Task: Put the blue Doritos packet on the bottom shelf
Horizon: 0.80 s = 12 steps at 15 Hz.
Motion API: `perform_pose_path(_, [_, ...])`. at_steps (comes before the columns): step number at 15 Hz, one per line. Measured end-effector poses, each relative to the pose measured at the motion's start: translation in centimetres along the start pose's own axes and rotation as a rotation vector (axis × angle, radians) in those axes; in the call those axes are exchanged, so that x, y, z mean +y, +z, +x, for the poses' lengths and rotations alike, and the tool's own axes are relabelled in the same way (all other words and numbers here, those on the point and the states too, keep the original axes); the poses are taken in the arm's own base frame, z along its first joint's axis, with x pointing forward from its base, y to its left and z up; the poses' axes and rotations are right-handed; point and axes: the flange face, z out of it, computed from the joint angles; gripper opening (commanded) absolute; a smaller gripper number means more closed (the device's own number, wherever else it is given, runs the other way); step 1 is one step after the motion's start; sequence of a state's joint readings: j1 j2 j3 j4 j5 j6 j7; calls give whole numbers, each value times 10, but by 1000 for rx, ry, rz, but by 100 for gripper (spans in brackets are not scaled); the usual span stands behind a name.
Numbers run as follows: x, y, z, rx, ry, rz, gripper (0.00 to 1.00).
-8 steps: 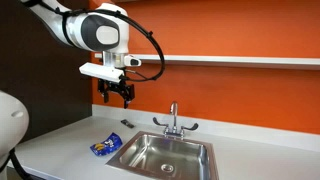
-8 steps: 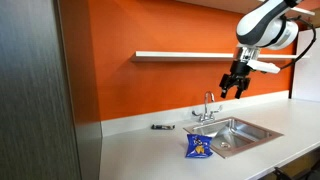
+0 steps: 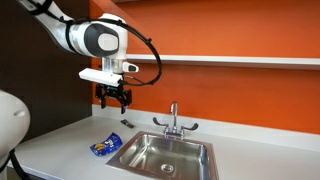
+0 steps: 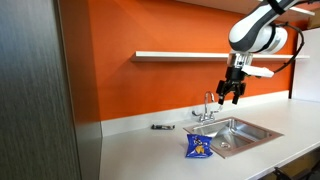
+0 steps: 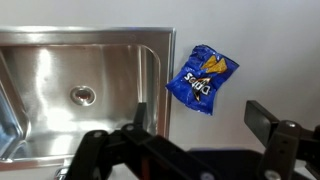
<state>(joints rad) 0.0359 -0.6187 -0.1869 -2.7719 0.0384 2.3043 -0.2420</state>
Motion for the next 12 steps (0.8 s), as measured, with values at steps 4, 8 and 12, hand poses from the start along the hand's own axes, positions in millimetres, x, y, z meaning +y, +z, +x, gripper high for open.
perform_pose_path(4, [-18, 29, 17, -56, -22, -17, 100])
perform_pose_path(8, [-27, 51, 39, -21, -11, -12, 100])
perform_pose_path(12, [-33, 86, 58, -39, 10, -40, 100])
